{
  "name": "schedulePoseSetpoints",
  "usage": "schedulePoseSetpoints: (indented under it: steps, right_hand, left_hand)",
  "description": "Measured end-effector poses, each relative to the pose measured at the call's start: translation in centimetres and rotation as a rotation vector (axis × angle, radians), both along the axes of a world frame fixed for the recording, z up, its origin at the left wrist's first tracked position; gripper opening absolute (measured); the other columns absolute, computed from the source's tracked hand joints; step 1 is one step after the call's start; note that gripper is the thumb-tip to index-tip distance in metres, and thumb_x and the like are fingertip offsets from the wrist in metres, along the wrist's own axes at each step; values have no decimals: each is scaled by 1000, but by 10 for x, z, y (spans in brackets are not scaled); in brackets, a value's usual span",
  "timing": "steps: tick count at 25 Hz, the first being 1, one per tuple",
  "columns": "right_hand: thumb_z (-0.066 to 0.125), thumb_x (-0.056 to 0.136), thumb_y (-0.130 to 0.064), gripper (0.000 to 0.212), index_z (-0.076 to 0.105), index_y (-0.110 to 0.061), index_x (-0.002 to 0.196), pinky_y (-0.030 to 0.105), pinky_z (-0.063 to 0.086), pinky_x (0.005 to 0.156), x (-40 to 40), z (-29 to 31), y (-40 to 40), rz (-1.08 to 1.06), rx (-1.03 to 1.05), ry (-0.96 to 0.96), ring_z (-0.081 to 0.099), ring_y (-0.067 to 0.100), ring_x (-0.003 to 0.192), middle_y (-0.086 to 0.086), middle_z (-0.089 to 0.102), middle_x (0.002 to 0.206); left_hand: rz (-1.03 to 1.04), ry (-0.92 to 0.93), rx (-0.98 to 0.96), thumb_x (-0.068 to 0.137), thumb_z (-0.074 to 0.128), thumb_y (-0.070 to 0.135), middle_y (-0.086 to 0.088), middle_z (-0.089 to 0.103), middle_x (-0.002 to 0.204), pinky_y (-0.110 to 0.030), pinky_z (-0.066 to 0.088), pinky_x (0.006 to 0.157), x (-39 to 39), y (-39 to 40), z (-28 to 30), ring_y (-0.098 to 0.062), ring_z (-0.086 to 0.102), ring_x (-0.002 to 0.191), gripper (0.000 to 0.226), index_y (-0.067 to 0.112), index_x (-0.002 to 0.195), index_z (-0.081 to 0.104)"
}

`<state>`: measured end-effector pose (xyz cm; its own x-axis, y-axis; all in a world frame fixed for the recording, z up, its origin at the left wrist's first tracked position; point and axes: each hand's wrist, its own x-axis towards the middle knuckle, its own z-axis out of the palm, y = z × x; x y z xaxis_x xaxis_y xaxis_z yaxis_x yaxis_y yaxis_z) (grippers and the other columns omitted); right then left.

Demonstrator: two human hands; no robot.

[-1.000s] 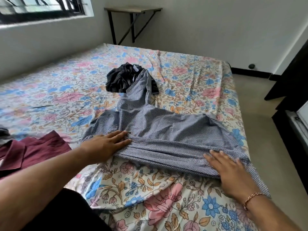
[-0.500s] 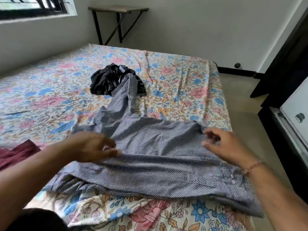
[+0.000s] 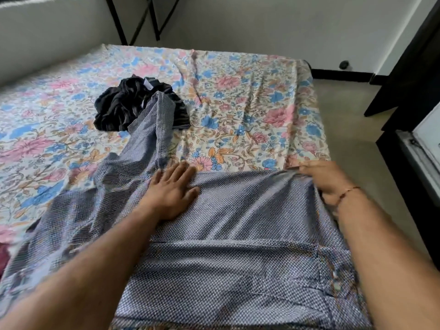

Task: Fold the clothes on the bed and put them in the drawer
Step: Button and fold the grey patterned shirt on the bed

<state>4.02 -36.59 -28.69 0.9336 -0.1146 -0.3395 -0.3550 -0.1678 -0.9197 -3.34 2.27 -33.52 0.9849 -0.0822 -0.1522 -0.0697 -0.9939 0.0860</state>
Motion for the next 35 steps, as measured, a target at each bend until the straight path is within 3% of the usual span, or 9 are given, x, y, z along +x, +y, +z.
schedulePoseSetpoints:
  steps: [3, 8, 11, 13, 19, 25, 27, 30, 35]
  right_hand:
    - [52, 100, 6, 21, 71, -3, 101, 36, 60, 72, 3, -6, -27, -141, 151, 170, 69, 25, 75, 17, 70, 103]
    - [63, 95, -14, 16, 66, -23, 107, 40, 54, 89, -9, -1, 10, 50, -957, -596, 63, 29, 106, 3, 68, 114]
    - [60, 102, -24, 39, 53, -24, 140, 39, 48, 102, -12, 10, 46, 650, -753, -419, 60, 20, 115, 2, 59, 138]
    - [64, 100, -30, 41, 54, -29, 139, 39, 51, 101, -12, 5, 55, 772, -947, -300, 62, 19, 111, 1, 61, 137]
    - [81, 85, -43, 26, 65, -27, 71, 29, 42, 60, 10, 23, -10, 691, -760, -87, 55, 14, 65, -5, 61, 74]
    - [63, 89, -32, 15, 72, -23, 82, 35, 55, 75, -4, 17, -62, -66, -1068, -338, 66, 33, 84, 7, 74, 96]
    - [64, 94, -24, 19, 71, -22, 112, 41, 55, 92, -3, 24, -34, 46, -930, -554, 66, 31, 103, 10, 71, 116]
    - [70, 94, -36, 61, 46, -31, 150, 52, 33, 119, -3, 19, 23, 664, -974, -333, 45, 31, 140, 5, 49, 152]
    - [69, 94, -27, 12, 67, -33, 104, 45, 47, 102, -19, 27, 32, 542, -1122, -386, 55, 19, 81, -5, 60, 87]
  left_hand:
    - [3, -42, -33, 85, -8, 88, 13, -16, 170, -48, -8, 129, 1, 2, -7, -9, -16, 157, 93, 39, 164, -9]
    - [11, -118, -176, 96, 5, 78, 13, 5, 173, -48, -1, 129, 3, 7, -7, -11, 2, 159, 82, 37, 166, 13]
    - [51, -129, -242, 104, 31, 60, 10, 35, 165, -56, 18, 122, 22, 16, 2, -18, 30, 152, 56, 38, 154, 43]
    - [4, -116, -118, 103, 51, 48, 11, 49, 151, -61, 30, 116, 36, 21, 17, -19, 43, 140, 37, 40, 139, 56]
    - [-120, -1, 146, 96, 66, 48, 23, 59, 88, -48, 39, 105, 63, 44, 57, -3, 56, 84, 10, 38, 100, 66]
    - [-146, -91, 261, 96, 65, 51, 22, 62, 82, -46, 34, 105, 70, 60, 57, -5, 57, 81, 10, 41, 93, 63]
    - [-170, -101, 262, 96, 67, 49, 23, 65, 85, -44, 33, 103, 72, 61, 63, -5, 58, 82, 7, 43, 98, 65]
    - [-216, -76, 260, 94, 71, 46, 20, 68, 91, -39, 38, 97, 69, 57, 77, -7, 62, 84, 13, 45, 106, 66]
    - [-278, -158, 454, 88, 70, 51, 20, 73, 104, -40, 45, 105, 44, 80, 102, -12, 69, 101, 21, 47, 106, 60]
